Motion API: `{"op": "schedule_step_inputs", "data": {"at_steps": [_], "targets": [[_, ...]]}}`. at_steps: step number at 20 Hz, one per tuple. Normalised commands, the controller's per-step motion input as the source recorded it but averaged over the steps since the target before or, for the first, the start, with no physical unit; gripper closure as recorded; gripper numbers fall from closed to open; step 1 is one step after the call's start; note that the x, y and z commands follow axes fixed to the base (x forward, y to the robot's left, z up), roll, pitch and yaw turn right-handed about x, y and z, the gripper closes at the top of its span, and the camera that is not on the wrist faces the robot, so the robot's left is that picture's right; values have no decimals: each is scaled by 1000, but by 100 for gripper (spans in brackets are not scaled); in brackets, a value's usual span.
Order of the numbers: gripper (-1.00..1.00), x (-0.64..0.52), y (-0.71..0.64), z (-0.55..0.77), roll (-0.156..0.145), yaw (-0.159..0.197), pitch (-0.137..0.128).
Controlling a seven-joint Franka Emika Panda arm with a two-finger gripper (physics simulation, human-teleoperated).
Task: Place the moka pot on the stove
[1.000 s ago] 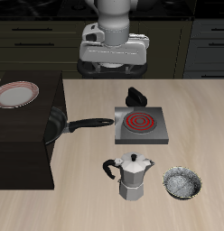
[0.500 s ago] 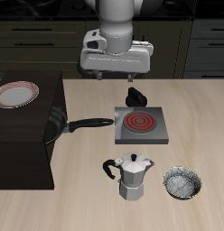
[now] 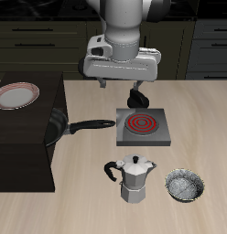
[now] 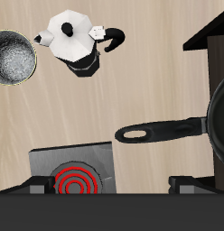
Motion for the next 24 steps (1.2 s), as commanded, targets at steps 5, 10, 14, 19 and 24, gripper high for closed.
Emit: {"op": "schedule_step_inputs", "data": {"at_steps": [5,10,14,19,24], "targets": [[-100,296,110,3,0,6,-7],[-100,247,-60,46,-49,-15,5],[-100,273,-36,-15,-23,10,9],[-100,232,64,-9,6,20,0],[-100,266,7,-52,-3,0,4]]}}
